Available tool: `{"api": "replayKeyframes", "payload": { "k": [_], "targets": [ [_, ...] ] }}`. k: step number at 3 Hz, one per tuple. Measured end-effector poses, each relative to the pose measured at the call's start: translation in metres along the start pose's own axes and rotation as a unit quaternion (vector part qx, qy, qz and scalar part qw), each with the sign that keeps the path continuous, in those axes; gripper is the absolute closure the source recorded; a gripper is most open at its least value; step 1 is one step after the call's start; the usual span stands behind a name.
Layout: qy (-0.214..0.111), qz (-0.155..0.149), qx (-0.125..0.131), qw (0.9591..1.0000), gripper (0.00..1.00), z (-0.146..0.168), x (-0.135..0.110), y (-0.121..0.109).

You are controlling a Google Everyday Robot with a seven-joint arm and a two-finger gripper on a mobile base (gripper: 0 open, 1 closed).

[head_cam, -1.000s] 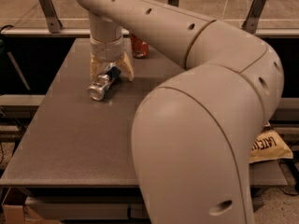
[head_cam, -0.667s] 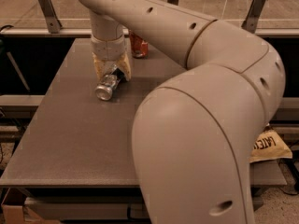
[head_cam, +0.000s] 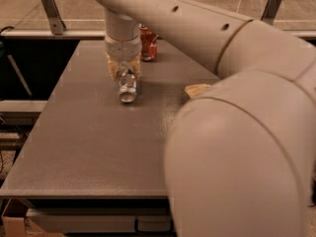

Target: Place redbull can upright

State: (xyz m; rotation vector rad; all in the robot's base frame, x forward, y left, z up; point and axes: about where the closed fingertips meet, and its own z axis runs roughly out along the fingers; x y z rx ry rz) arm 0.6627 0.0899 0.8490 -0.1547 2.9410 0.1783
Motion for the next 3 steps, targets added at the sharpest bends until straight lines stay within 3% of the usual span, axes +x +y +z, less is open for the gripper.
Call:
{"api": "replayKeyframes", "payload": {
  "k": [1, 2, 3],
  "targets": [
    [-0.078, -0.042, -0.034, 0.9955, 1.0, -0.038, 0.005, -0.051],
    [-0.153, -0.078, -0.087, 0.9813, 1.0, -0.074, 0.015, -0.086],
    [-0.235, -0.093, -0.168, 0.9529, 1.0, -0.112, 0.002, -0.091]
  ]
}}
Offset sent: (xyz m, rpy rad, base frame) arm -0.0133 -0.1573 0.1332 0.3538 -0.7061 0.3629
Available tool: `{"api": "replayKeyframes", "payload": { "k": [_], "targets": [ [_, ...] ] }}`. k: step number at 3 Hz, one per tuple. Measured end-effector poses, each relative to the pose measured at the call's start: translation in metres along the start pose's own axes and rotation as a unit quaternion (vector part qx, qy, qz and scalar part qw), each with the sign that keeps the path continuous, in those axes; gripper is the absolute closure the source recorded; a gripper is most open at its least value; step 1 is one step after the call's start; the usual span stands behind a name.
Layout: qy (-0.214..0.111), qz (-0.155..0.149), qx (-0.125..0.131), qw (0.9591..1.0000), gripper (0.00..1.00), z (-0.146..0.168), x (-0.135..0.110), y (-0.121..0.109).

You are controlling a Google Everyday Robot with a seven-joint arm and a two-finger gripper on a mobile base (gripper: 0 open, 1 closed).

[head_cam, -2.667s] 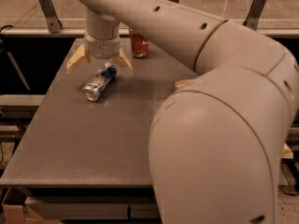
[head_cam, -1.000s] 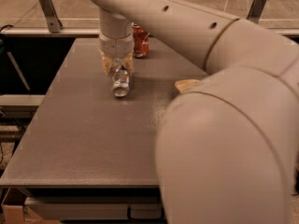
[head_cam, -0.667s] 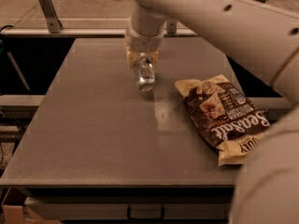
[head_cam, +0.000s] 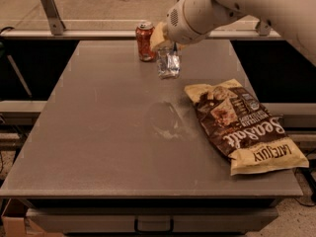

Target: Place redbull can upright

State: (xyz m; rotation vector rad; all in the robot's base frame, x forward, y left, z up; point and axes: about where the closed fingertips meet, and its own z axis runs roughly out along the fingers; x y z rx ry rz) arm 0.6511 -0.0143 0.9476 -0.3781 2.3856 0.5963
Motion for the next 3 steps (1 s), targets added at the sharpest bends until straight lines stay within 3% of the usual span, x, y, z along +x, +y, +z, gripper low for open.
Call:
{"api": "replayKeyframes", "payload": {
  "k": [1, 2, 3],
  "targets": [
    [-0.098, -0.039, -0.117, 0.9876, 1.0, -0.017, -0.055, 0.036],
    [-0.1, -0.07, -0.118, 0.9854, 1.0, -0.017, -0.056, 0.048],
    [-0.099, -0.067, -0.118, 0.9859, 1.0, -0.016, -0.056, 0.047]
  ]
}}
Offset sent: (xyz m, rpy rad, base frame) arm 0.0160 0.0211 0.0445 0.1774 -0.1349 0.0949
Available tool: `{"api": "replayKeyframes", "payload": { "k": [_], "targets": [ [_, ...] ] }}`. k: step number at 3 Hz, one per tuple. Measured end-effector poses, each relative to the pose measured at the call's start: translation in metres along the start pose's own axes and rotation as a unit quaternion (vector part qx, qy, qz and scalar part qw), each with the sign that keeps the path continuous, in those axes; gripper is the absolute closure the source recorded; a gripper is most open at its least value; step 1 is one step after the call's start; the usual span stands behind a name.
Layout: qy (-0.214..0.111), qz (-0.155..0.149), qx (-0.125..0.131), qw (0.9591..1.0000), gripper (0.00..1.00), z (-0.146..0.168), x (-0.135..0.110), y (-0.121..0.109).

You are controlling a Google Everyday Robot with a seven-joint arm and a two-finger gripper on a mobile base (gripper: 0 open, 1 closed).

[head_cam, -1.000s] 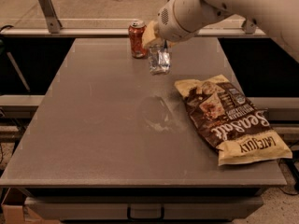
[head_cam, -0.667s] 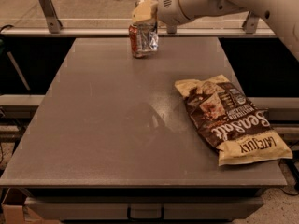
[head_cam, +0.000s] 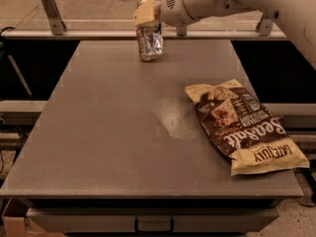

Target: Place redbull can upright

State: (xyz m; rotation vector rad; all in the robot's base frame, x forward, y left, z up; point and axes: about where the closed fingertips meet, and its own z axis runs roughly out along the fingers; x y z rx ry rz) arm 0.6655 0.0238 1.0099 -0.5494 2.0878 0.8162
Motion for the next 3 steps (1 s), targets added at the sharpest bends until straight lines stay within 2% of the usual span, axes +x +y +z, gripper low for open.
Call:
{"api": "replayKeyframes", "payload": {
  "k": [1, 2, 3],
  "targets": [
    [-0.043, -0.03, -0.01, 0.9986, 1.0, 0.002, -0.014, 0.009],
    [-0.109, -0.085, -0.03, 0.99, 1.0, 0.018, -0.025, 0.026],
    [-0.16, -0.155, -0.04, 0.974, 1.0, 0.041, -0.037, 0.038]
  ]
}}
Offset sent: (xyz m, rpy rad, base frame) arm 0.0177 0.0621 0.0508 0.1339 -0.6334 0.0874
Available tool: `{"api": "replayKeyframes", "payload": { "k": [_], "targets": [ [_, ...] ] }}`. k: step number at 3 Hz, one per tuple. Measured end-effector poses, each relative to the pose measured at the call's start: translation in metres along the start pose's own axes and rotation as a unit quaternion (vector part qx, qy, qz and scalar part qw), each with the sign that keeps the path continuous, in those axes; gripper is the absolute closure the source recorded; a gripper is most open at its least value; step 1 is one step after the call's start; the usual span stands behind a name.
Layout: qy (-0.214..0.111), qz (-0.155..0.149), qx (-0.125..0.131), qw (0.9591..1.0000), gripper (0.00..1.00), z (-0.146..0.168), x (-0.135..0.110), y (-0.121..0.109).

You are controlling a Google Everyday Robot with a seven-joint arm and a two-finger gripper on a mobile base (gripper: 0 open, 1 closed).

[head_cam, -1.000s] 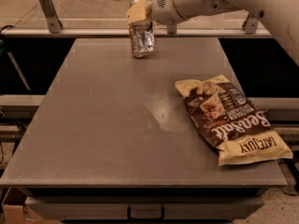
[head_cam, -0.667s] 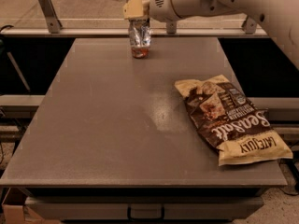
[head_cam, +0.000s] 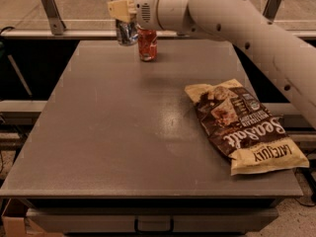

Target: Place redbull can upright

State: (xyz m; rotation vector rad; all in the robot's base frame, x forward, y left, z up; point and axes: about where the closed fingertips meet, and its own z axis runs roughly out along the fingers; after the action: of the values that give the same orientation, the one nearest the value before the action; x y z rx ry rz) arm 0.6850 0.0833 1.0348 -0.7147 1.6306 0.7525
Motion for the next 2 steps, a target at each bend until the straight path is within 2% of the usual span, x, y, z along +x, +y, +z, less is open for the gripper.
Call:
{"api": "replayKeyframes", "payload": {
  "k": [1, 2],
  "targets": [
    [-0.018, -0.054, -0.022, 0.9981, 1.0, 0.019, 0.005, 0.006],
    [-0.012, -0.074, -0.041, 0.9964, 1.0, 0.03, 0.024, 0.009]
  ]
}}
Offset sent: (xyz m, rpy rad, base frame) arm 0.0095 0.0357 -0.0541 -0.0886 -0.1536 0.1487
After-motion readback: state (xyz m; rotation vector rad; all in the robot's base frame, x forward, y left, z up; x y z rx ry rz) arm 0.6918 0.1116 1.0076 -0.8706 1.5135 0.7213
